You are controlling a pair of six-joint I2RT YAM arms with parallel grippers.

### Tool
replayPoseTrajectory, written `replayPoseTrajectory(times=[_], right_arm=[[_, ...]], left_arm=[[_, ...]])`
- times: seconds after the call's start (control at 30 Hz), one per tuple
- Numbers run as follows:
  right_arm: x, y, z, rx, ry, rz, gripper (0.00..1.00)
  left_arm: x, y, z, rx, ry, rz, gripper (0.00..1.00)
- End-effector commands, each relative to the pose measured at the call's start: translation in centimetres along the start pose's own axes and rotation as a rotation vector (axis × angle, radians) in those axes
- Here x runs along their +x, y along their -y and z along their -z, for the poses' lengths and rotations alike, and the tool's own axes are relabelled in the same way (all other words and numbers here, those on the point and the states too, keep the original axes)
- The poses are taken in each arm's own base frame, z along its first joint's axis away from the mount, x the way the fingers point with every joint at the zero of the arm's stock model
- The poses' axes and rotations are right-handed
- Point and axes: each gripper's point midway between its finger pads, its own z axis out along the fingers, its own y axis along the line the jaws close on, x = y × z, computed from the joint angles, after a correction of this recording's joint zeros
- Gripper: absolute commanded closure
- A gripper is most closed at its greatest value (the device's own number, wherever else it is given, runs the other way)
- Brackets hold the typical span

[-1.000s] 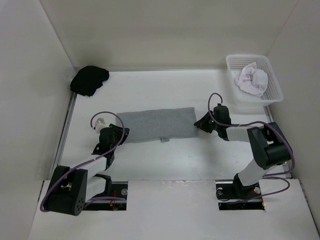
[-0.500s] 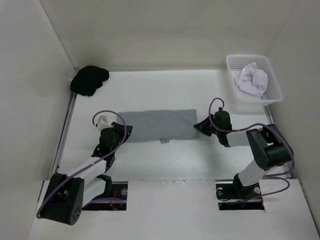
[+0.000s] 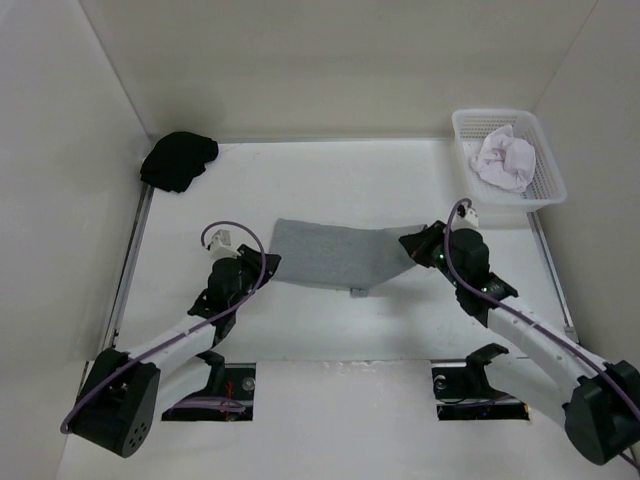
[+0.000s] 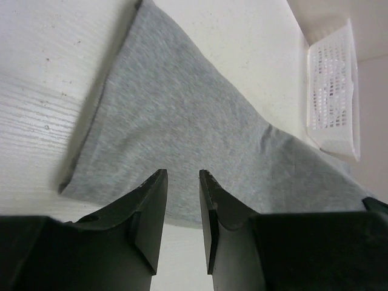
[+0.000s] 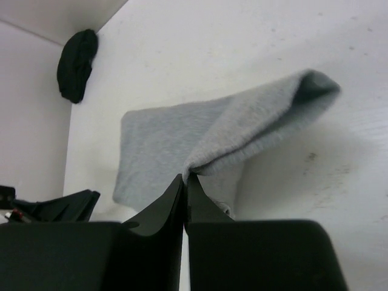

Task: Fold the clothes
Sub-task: Fold the tank top

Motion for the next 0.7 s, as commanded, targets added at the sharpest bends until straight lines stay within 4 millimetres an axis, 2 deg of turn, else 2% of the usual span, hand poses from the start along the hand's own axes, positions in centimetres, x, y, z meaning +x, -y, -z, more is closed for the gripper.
replayPoseTrajectory(times=[0.0,0.13,0.27,0.37,0.47,0.57,0.67], right_arm=[[-1.2,-2.6,0.5,0.040,-0.002,0.114,0.95],[0.2,-6.7,-1.0,0.021,-0.068,0.202,0.95],[2.3,-10.9,-3.7,0.013,-0.135,0.271,0.95],[4.3,-14.2,-6.0,-0.008,-0.188,0.305,0.95],[7.2,-17.2,-8.5,-0.021,-0.250,0.342,0.95],[10.4,-19.1,-11.3,-0.017,-0.312,0.374,0.94],[13.6,-19.6,-14.3,0.012,-0.360,0.371,0.90]], left_arm=[[-2.3,3.2,0.2,0.084,0.066,-0.023,0.73],[-3.0,3.4,0.7,0.099,0.085,-0.019,0.72],[-3.4,3.4,1.2,0.104,0.095,-0.017,0.72],[-4.0,3.4,1.6,0.112,0.105,-0.013,0.72],[-4.9,3.7,2.2,0.131,0.126,0.000,0.72],[-6.2,3.8,2.9,0.139,0.157,0.012,0.71],[-7.1,3.8,3.5,0.149,0.174,0.019,0.70]])
